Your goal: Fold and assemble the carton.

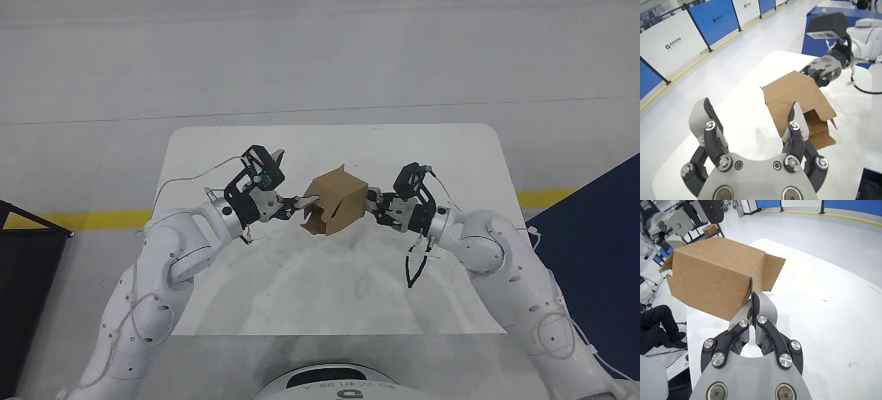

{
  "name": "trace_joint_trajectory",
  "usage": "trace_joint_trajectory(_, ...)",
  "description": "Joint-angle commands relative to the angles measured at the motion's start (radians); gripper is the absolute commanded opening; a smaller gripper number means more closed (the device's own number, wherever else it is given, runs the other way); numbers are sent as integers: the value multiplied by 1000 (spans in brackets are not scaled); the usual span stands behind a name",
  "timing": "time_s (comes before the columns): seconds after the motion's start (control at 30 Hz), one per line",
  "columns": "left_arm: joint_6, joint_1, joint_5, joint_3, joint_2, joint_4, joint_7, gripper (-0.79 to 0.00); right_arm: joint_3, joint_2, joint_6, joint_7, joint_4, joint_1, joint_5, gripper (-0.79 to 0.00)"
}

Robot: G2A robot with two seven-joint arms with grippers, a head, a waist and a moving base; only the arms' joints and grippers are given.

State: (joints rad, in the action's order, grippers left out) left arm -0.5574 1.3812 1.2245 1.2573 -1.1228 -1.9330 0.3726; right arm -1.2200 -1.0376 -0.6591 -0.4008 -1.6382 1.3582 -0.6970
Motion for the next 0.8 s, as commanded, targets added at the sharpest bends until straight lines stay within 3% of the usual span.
trace_joint_trajectory(0.0,9,4,29,-10,0,-1,-6,0,1,0,0,0,0,-1,1,-785)
trace_joint_trajectory(0.77,70,-38,89,-90,-7,8,71,0,19,0,16,-18,-7,-8,-1,-785)
